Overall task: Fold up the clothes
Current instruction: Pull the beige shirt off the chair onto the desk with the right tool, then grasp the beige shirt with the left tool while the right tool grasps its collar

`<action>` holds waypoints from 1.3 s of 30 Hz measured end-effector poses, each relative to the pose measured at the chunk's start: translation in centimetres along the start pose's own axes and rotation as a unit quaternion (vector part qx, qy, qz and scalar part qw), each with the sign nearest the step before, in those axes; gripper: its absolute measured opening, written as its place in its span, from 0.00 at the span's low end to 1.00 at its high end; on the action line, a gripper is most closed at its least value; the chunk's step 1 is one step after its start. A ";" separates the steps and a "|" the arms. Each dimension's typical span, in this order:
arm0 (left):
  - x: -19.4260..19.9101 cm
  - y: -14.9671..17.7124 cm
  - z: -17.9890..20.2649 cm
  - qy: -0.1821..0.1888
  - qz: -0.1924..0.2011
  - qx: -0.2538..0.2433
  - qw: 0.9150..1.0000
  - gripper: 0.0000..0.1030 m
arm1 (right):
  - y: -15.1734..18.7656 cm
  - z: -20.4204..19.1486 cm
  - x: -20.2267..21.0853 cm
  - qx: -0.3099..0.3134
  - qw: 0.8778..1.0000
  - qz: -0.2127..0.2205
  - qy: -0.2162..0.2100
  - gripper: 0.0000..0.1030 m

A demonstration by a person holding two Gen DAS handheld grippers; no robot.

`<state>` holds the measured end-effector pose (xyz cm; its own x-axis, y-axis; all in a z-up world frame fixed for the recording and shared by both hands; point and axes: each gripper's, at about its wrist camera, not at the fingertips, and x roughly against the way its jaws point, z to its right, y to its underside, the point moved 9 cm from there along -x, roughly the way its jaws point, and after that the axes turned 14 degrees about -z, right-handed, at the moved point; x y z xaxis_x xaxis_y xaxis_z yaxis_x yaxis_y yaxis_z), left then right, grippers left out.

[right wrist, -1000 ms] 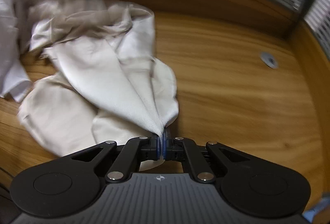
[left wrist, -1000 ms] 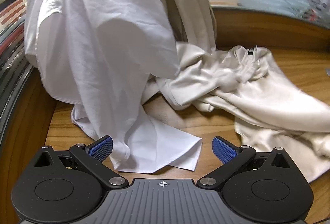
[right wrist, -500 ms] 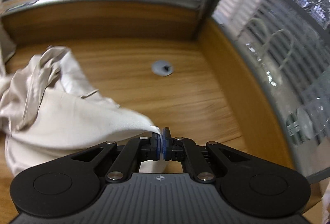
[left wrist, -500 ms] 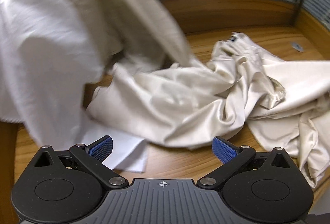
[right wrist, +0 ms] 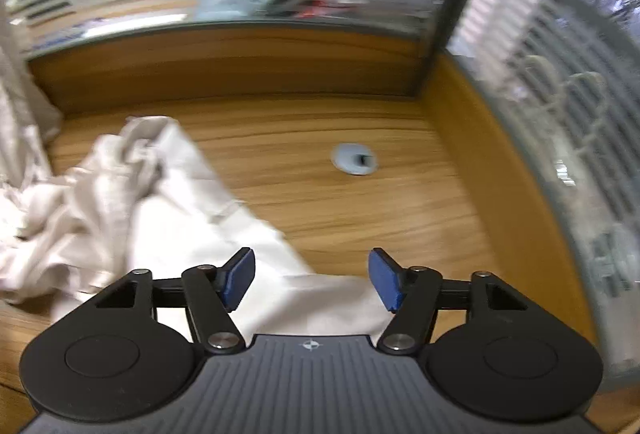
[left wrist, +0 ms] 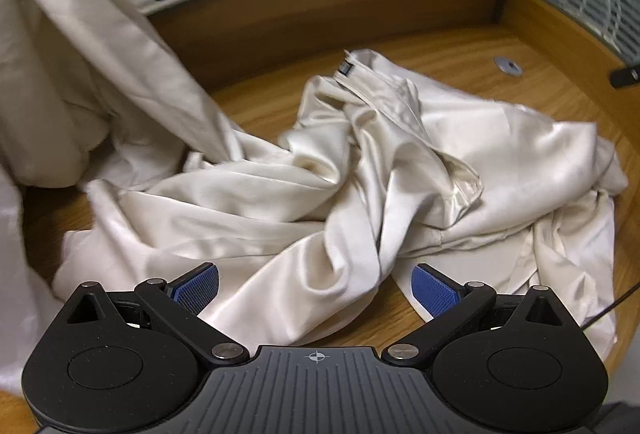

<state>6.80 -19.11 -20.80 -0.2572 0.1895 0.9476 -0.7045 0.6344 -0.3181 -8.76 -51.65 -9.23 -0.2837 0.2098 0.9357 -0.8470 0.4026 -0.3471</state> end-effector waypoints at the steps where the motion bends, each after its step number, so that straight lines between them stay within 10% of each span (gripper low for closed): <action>1: -0.5 0.0 0.3 -0.001 -0.004 -0.006 1.000 0.97 | 0.0 -1.2 -0.4 0.003 1.000 -0.001 -0.011 0.69; 17: -3.5 1.3 1.3 -0.035 -0.035 -0.051 0.997 0.58 | -2.6 -16.2 -10.9 0.055 0.988 -0.072 -0.126 0.71; 20: -3.2 1.7 1.1 -0.036 -0.038 -0.051 0.997 0.39 | -2.4 -17.2 -12.4 0.066 0.986 -0.087 -0.122 0.54; 21: -3.1 1.9 1.1 -0.035 -0.039 -0.053 0.997 0.33 | -2.3 -17.3 -12.8 0.058 0.987 -0.091 -0.116 0.34; 23: -2.8 2.2 1.1 -0.034 -0.038 -0.057 0.997 0.20 | -2.1 -17.2 -13.2 0.052 0.989 -0.093 -0.100 0.02; 30: -0.7 2.9 1.8 -0.005 -0.033 -0.074 0.997 0.08 | -1.7 -13.5 -6.8 0.008 0.995 -0.021 -0.094 0.02; 39: 5.9 2.3 7.4 0.119 -0.013 -0.148 0.982 0.07 | 2.2 -2.2 4.0 -0.094 0.994 0.044 -0.027 0.03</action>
<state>-1.25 -22.04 -16.13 -0.0546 0.3182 0.9465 -0.4769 0.8245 -0.3046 -10.75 -47.93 -6.35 -0.3802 0.2054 0.9018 -0.7211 0.5448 -0.4280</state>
